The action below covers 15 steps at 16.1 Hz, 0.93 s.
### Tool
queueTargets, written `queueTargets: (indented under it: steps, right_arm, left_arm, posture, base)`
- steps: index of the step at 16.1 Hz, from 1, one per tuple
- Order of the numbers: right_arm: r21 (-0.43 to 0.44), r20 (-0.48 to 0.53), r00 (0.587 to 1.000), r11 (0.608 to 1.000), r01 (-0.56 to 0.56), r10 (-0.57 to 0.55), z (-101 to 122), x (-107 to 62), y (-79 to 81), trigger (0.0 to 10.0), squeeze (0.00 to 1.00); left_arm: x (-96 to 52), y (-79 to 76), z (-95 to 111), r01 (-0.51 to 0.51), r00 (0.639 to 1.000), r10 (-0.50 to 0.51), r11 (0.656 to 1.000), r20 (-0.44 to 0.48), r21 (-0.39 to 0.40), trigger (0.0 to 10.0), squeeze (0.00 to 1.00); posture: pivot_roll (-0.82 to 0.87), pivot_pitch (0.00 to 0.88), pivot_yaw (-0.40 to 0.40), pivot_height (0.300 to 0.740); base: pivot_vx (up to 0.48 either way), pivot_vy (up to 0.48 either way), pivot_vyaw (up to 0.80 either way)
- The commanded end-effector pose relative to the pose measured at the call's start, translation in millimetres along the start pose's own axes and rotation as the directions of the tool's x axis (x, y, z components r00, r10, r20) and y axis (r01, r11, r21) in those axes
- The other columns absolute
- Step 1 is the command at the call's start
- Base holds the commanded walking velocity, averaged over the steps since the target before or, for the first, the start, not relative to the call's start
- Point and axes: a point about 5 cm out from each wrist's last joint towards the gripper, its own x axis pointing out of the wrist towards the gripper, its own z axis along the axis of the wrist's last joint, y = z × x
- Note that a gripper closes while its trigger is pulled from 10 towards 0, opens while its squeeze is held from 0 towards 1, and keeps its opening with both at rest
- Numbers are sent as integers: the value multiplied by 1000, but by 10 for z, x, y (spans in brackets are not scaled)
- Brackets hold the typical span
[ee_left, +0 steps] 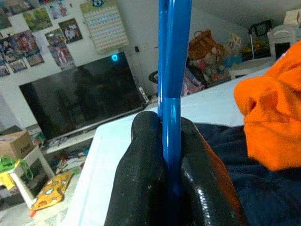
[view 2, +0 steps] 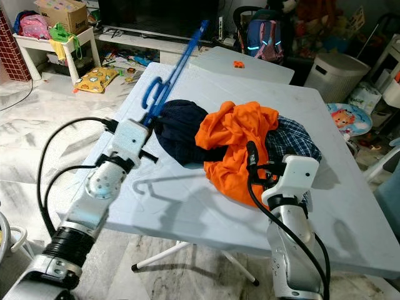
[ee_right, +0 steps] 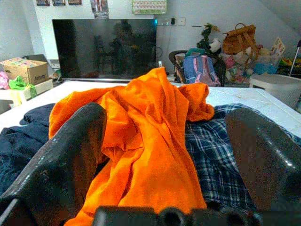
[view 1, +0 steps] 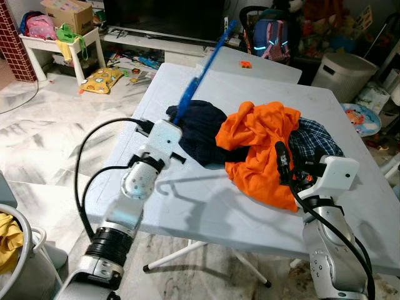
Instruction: Hang hanger
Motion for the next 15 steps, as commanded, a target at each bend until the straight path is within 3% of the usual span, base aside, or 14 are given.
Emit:
queueTargets:
  steps: [1,4,5,8,15]
  right_arm:
    - [-12,14,1000,1000,8,-8,57,15,-24,10000,1000]
    - [-13,16,1000,1000,22,-22,69,-21,-61,10000,1000]
    - [-17,11,1000,999,27,-26,57,-39,-77,10000,1000]
    - [-24,6,999,999,33,-33,53,-31,-92,10000,1000]
    - [-27,-3,1000,999,21,-21,24,-7,-61,10000,1000]
  left_arm:
    - [42,-23,54,13,1000,-14,1000,25,4,10000,0]
    - [-37,-148,49,39,999,-38,999,35,-22,10000,0]
    - [-65,-206,49,37,999,-36,997,28,-63,10000,0]
    - [-76,-299,94,62,997,-59,996,49,-67,10000,0]
    - [-34,-264,131,54,997,-51,997,55,-63,10000,0]
  posture:
    - [161,0,-110,740]
    - [156,0,-108,740]
    - [154,0,-109,740]
    - [153,0,-109,740]
    - [158,0,-107,740]
  base:
    - [0,0,0]
    - [0,0,0]
    - [-240,0,0]
    - [-250,0,0]
    - [-249,0,0]
